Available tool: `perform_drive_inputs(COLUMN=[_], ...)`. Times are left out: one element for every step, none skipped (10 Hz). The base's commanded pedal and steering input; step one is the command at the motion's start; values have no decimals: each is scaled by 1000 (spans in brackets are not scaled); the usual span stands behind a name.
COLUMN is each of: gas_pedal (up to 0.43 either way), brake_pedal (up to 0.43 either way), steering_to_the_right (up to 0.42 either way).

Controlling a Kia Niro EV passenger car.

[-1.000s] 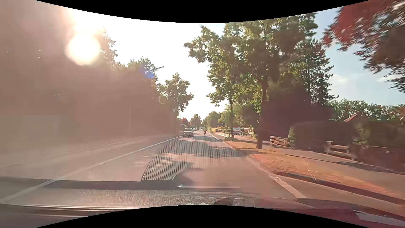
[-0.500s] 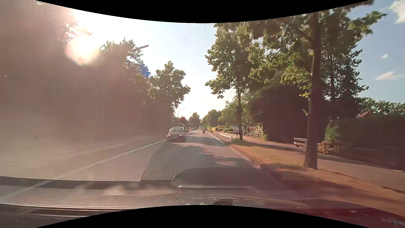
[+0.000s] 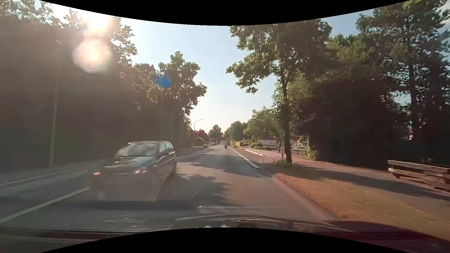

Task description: Follow the waypoints while adhering to traffic rules and regulations

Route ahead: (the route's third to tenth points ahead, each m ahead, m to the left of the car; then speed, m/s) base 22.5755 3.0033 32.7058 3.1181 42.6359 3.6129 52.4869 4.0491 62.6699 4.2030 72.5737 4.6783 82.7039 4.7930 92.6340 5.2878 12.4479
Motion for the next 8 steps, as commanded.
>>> perform_drive_inputs(gas_pedal=[189,189,189,189,189,189,189,189], brake_pedal=[0,0,0,0,0,0,0,0], steering_to_the_right=[-3,-3,-6,-11,-13,-11,-7,-5])
